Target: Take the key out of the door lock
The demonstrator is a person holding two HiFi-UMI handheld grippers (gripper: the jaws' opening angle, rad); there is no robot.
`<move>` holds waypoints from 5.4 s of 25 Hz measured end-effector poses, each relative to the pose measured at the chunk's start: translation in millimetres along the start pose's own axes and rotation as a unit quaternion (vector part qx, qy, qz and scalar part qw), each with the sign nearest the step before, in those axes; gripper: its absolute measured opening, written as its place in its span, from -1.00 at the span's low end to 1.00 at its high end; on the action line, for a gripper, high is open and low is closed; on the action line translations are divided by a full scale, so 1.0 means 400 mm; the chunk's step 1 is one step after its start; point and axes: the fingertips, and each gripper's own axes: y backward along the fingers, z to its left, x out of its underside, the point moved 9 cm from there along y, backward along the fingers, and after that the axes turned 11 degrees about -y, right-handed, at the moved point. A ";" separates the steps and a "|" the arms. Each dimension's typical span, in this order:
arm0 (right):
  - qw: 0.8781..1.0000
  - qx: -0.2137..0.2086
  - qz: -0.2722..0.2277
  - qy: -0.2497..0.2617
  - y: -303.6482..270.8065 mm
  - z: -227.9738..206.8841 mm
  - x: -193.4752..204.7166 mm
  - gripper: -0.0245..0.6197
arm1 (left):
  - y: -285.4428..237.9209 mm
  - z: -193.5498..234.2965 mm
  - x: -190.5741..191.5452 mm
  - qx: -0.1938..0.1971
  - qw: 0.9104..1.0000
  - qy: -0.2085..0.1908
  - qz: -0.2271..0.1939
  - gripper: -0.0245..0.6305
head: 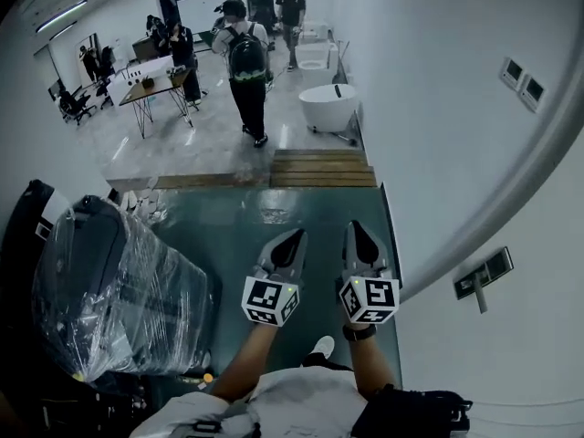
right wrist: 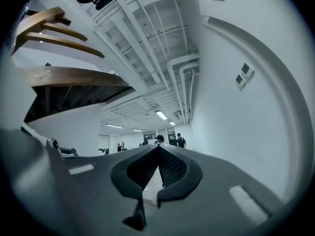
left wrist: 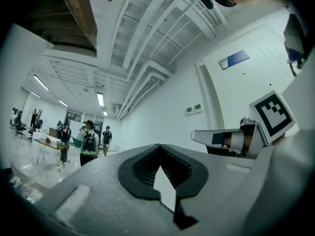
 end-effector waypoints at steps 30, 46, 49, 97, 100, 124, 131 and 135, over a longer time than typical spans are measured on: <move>0.879 0.444 -0.136 0.109 0.288 -0.644 -0.390 -0.92 | -0.972 -0.842 -0.115 0.605 0.789 0.036 -0.103 -0.93; 0.773 0.621 -0.128 0.005 0.469 -0.633 -0.230 -0.92 | -0.975 -1.014 -0.090 0.671 0.730 0.064 -0.112 -0.52; 0.771 0.623 -0.121 -0.050 0.485 -0.629 -0.143 -0.92 | -0.975 -1.016 -0.088 0.672 0.728 0.066 -0.115 -0.53; 0.718 0.459 -0.304 -0.426 0.565 -0.879 0.273 -0.80 | -0.971 -1.009 -0.090 0.664 0.734 0.106 -0.095 -0.54; 0.705 0.440 -0.335 -0.443 0.565 -0.875 0.283 -0.82 | -0.970 -1.009 -0.089 0.663 0.735 0.105 -0.096 -0.54; 0.774 0.423 -0.297 -0.365 0.658 -0.528 0.306 -0.85 | -0.914 -0.960 -0.041 0.597 0.796 0.044 -0.090 -0.92; 0.814 0.510 -0.218 -0.172 0.701 -0.412 0.116 -0.85 | -0.672 -0.856 0.050 0.633 0.774 0.006 -0.022 -0.93; 0.814 0.547 -0.184 -0.068 0.634 -0.340 0.036 -0.85 | -0.569 -0.778 0.065 0.652 0.757 0.005 -0.029 -0.93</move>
